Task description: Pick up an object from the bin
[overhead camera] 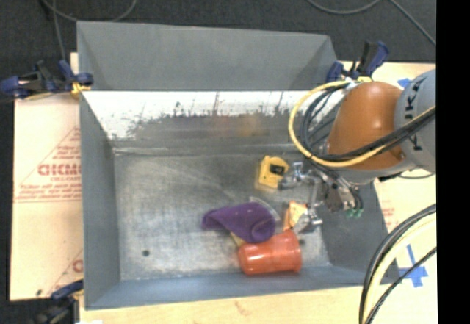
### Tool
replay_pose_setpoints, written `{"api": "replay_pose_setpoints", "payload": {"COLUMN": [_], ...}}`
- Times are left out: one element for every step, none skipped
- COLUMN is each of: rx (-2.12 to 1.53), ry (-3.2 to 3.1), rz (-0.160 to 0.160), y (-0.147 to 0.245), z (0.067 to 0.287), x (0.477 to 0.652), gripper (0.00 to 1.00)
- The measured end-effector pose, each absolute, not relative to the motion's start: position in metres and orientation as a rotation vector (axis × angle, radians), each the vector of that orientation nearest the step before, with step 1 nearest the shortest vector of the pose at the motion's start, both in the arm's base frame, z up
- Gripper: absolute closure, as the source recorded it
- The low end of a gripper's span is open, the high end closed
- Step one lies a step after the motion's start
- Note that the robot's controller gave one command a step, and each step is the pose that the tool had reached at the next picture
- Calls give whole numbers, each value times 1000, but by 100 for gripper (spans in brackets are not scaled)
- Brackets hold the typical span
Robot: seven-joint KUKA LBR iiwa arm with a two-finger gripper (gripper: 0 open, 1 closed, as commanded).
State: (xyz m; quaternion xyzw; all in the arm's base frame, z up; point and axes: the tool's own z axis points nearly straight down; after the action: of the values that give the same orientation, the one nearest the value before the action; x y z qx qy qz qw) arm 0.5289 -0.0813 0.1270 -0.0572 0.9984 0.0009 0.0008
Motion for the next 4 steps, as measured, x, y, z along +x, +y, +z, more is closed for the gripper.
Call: {"api": "replay_pose_setpoints", "payload": {"rx": [-450,-452,-414,-457], "ry": [3106,3105,3115,3106], "rz": [-1,-2,0,-2], "y": [-30,-30,-29,-27], "z": [103,103,136,165], "x": [512,512,514,518], "gripper": [100,100,100,100]}}
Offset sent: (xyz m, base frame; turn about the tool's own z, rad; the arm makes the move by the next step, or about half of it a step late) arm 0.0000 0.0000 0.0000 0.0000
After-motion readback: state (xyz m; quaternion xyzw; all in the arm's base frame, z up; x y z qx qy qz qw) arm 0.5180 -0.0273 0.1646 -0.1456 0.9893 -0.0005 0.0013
